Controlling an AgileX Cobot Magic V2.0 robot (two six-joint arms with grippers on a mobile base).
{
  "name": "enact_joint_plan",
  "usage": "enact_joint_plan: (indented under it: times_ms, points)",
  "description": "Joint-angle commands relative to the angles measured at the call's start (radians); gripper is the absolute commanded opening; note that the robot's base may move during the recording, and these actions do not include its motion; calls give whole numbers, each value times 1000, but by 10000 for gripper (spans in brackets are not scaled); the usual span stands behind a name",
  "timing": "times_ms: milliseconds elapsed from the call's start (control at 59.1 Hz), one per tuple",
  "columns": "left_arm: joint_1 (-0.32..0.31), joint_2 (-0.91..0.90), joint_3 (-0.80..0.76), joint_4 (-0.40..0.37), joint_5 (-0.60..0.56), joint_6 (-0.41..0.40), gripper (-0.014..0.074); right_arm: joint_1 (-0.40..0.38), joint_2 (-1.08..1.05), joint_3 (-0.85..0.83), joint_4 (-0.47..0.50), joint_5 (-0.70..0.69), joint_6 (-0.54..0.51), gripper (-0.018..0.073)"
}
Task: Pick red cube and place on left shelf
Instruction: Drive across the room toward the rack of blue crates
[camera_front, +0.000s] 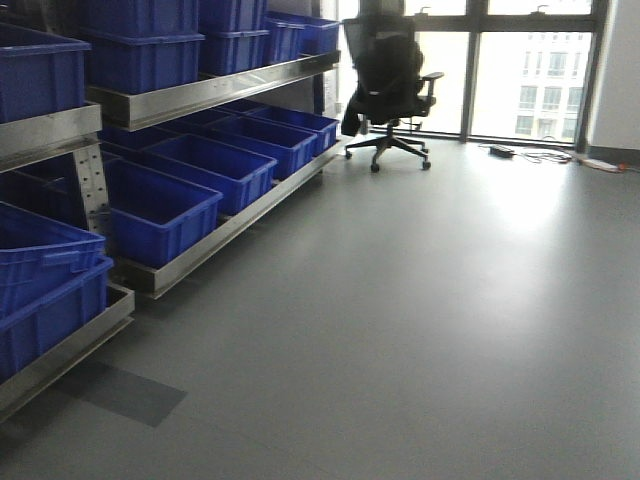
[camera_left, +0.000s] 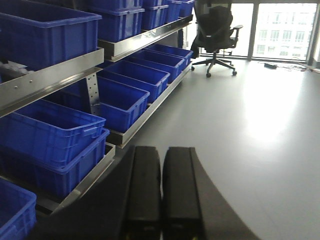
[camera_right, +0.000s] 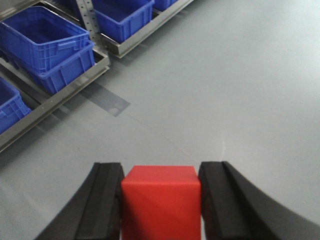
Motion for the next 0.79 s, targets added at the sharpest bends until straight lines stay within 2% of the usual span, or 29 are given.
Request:
enact_joint_plan:
  times_ms: [0,778]
  points:
    - [-6,-16,23,-3,-88,-1,102,0,0,-25,4,-75,-9,54]
    - [-6,-16,23,-3,-88,-1,102,0,0,-25,4,-75,-9,54]
